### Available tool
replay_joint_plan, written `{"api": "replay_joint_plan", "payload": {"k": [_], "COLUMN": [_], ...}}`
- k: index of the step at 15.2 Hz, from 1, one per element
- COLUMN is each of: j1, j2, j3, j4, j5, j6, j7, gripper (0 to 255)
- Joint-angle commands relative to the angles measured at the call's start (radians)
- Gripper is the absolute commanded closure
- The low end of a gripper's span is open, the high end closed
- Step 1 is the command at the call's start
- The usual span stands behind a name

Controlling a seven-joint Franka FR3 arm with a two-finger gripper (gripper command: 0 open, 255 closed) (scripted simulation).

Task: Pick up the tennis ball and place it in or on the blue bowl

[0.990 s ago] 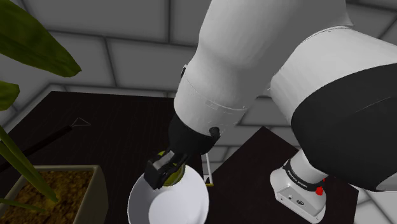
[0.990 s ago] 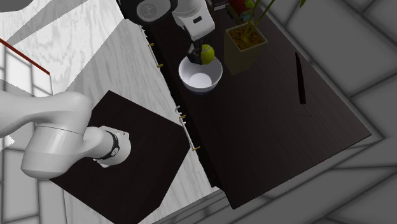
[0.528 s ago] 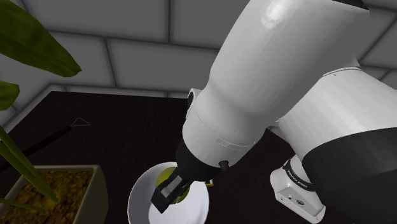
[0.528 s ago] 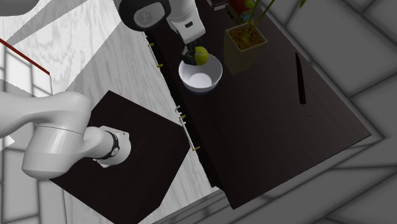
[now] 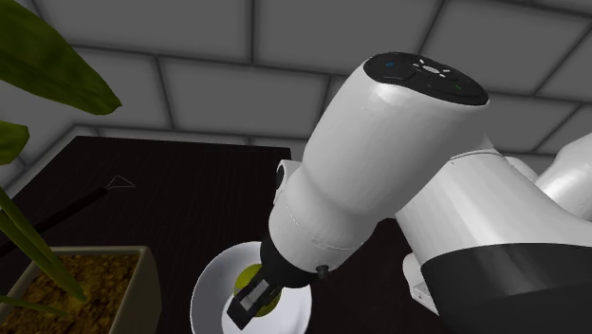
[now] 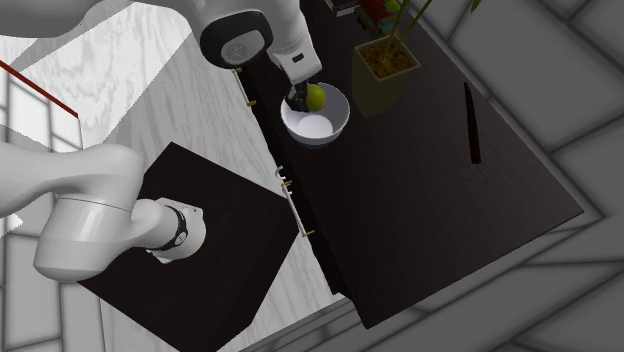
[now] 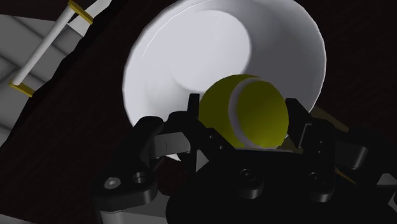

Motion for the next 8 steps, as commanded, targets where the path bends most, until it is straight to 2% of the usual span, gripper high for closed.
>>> {"api": "replay_joint_plan", "payload": {"k": [1, 7, 8], "j1": [-0.001, -0.002, -0.002], "j2": [0.006, 0.007, 0.007], "j3": [0.004, 0.005, 0.005], "j4": [-0.010, -0.010, -0.010], "j5": [-0.001, -0.001, -0.001], "j6": [0.016, 0.016, 0.016], "j7": [0.001, 0.001, 0.001], "gripper": [255, 255, 0]}}
